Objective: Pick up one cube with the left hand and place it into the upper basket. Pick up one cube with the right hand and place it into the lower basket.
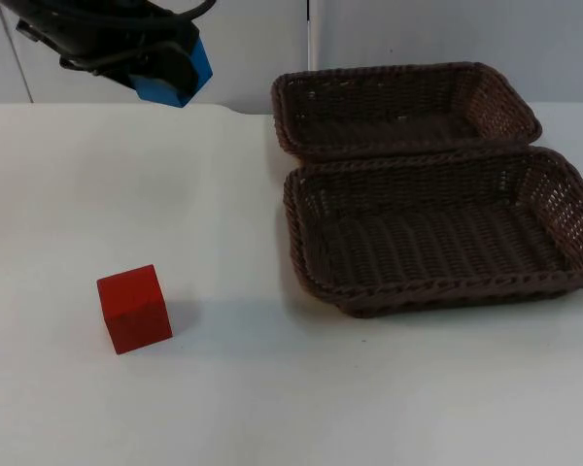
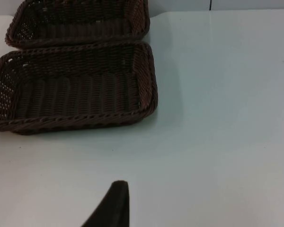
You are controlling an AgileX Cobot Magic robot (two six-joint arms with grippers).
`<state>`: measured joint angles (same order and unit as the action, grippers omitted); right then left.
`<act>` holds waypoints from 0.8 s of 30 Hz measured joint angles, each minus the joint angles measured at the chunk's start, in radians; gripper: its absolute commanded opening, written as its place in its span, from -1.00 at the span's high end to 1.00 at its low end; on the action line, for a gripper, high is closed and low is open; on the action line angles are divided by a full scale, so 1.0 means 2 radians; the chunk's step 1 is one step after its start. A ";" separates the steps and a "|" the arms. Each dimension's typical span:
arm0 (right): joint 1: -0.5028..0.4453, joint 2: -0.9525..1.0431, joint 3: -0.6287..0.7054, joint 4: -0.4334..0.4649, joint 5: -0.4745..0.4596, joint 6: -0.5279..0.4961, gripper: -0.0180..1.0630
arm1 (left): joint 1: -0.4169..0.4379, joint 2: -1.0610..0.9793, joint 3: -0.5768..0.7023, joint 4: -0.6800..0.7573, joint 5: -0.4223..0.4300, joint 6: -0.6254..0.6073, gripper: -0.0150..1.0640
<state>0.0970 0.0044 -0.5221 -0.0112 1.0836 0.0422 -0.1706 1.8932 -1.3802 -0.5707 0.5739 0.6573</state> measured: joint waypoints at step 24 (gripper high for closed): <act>0.000 0.000 0.000 0.000 0.000 0.000 -0.98 | -0.003 0.004 -0.011 -0.007 -0.011 0.000 0.98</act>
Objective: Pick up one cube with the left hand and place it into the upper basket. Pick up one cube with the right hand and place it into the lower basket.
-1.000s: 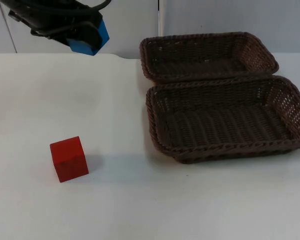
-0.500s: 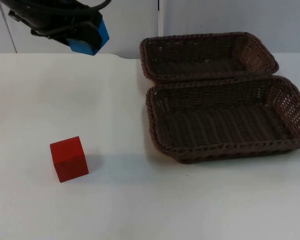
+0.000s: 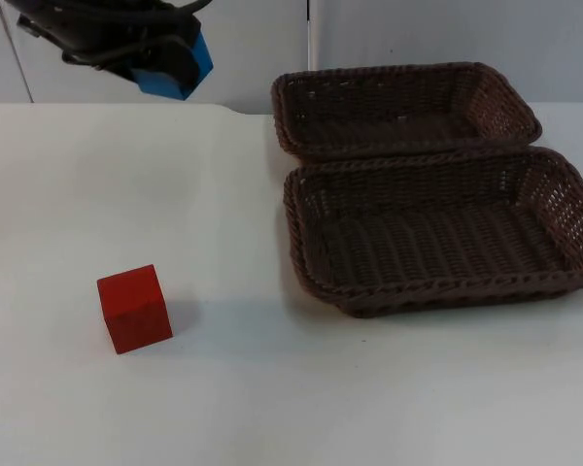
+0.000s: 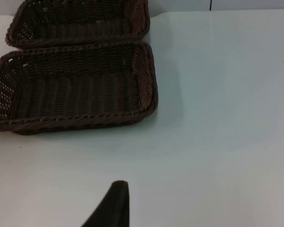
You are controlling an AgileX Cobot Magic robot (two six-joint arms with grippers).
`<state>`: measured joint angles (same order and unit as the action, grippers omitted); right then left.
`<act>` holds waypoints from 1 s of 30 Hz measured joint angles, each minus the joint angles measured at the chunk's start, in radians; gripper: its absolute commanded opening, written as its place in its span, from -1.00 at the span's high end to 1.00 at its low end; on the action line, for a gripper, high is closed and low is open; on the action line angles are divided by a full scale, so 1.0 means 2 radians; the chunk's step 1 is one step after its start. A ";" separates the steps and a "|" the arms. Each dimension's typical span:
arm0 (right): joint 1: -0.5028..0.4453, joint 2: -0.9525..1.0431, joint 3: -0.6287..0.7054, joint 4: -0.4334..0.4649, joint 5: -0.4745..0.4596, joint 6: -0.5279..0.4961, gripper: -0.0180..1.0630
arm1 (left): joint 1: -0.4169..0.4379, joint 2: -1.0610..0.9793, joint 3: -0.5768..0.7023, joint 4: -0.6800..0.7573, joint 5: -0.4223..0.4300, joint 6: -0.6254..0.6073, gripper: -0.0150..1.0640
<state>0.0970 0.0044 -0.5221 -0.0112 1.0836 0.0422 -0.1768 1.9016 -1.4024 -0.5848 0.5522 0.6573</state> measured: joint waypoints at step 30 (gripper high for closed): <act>0.000 0.000 0.000 0.000 0.000 0.000 -0.98 | -0.104 0.308 -0.395 -0.004 0.024 -0.026 0.98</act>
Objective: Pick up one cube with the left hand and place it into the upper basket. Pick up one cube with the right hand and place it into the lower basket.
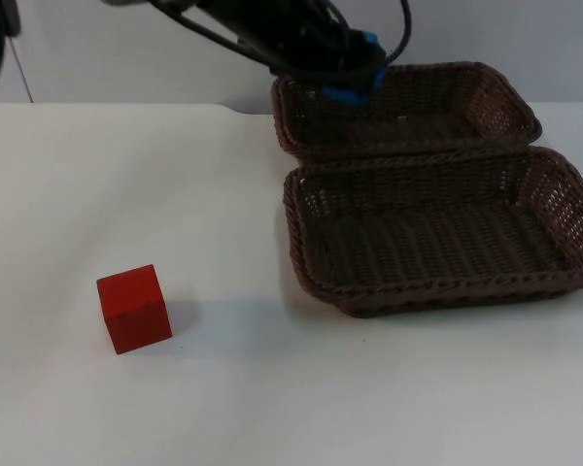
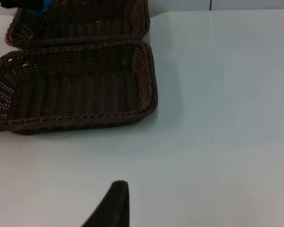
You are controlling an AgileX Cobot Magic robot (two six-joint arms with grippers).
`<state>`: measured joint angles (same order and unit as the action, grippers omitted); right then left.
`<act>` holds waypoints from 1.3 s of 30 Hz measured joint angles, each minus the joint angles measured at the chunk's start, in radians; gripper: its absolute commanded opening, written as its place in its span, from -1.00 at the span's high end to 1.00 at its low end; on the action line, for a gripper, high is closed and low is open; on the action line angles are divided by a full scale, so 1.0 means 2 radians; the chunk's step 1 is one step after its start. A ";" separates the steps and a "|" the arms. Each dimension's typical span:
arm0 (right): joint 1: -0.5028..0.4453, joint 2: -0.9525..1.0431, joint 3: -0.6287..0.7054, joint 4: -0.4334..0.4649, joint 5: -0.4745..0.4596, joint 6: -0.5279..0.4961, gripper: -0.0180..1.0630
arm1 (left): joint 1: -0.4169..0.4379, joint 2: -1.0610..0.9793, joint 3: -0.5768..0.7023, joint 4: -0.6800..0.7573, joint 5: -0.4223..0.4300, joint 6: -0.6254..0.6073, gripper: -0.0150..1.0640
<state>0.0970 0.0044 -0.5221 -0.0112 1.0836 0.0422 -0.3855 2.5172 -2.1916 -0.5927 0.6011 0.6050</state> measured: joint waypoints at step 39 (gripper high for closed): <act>0.000 0.000 0.000 0.000 0.000 0.000 -0.98 | -0.001 0.023 -0.005 -0.018 0.023 -0.004 -0.62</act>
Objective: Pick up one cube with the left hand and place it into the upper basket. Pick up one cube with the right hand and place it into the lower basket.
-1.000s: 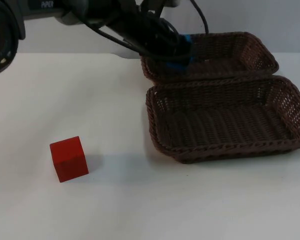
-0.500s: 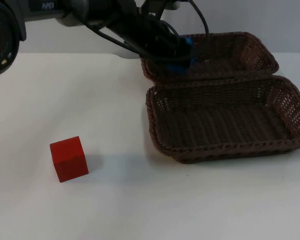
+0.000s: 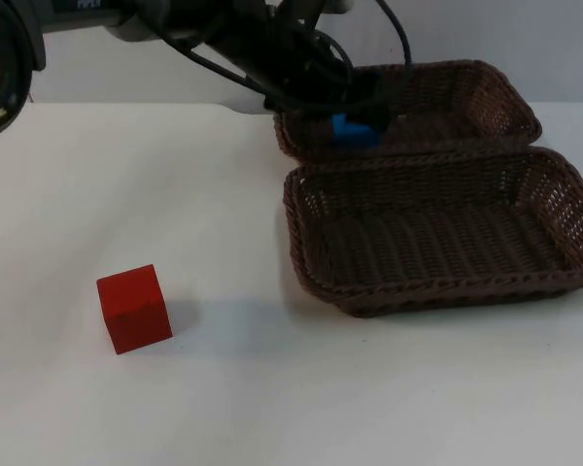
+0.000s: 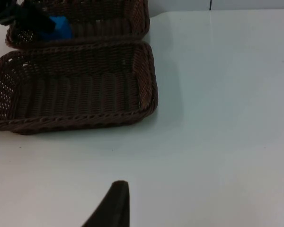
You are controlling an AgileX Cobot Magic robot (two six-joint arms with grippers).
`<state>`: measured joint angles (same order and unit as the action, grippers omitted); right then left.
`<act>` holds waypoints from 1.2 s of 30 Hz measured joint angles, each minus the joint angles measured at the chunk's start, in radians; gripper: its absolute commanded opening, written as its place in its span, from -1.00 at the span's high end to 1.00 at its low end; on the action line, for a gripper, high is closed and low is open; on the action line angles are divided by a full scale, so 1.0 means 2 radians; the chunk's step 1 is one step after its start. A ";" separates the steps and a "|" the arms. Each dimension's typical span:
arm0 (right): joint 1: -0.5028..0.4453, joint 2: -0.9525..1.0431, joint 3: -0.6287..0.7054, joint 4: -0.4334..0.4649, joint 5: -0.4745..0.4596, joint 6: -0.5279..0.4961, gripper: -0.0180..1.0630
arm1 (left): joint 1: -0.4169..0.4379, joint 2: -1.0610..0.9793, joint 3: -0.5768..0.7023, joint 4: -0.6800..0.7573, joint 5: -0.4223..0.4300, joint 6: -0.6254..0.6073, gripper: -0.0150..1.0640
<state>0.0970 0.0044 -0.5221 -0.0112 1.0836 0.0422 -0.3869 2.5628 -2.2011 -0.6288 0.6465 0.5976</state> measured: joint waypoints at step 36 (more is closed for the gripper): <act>0.000 0.000 0.000 0.000 0.000 0.000 -0.98 | 0.000 -0.127 -0.001 0.084 0.118 -0.089 -0.62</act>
<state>0.0970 0.0044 -0.5221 -0.0112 1.0836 0.0422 -0.3869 2.3089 -2.2040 -0.4606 0.8818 0.4190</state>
